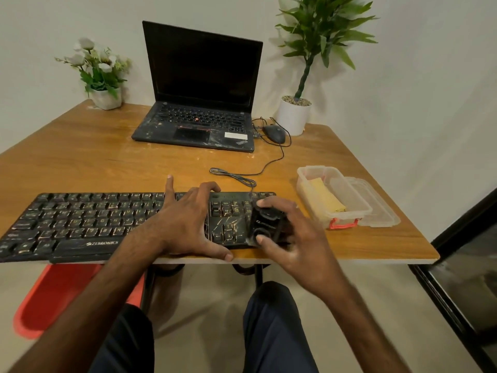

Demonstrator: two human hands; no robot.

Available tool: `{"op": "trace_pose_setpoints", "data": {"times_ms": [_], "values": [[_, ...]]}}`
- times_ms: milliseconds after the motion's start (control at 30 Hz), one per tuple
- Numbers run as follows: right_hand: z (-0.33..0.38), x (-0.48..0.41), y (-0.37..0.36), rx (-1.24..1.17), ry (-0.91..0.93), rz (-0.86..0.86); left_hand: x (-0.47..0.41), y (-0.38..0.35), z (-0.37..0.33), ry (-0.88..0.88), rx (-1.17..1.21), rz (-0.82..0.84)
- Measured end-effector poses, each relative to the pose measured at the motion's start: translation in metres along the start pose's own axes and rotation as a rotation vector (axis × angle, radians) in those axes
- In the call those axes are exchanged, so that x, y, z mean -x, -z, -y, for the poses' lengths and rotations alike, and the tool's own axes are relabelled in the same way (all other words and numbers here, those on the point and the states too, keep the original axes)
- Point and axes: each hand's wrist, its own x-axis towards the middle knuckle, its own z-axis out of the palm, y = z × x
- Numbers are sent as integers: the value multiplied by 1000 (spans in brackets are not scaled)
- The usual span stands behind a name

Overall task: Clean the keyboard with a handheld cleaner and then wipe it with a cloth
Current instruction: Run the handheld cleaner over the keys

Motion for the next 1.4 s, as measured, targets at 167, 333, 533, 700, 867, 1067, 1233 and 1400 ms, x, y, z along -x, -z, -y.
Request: {"op": "trace_pose_setpoints", "data": {"times_ms": [167,333,533,700,867,1067,1233,1400], "values": [[-5,5,10,58,-46,-191,1,2,-2,2,-6,13],[6,3,-17,88,25,-57,1,2,-1,-3,-2,-3],[-6,14,10,92,-83,-245,2,2,0,4,-1,5],[-3,23,1,169,2,-209,2,1,0,1,-9,-12],[-7,22,9,76,-89,-295,2,1,-1,-5,-14,-14],[-10,-7,1,95,-67,-173,1,3,-2,-9,-34,13],[-36,-64,12,86,-161,-173,0,4,-1,-9,-30,13],[-39,-73,-4,27,-115,-77,1,3,-1,-5,-29,10]]}}
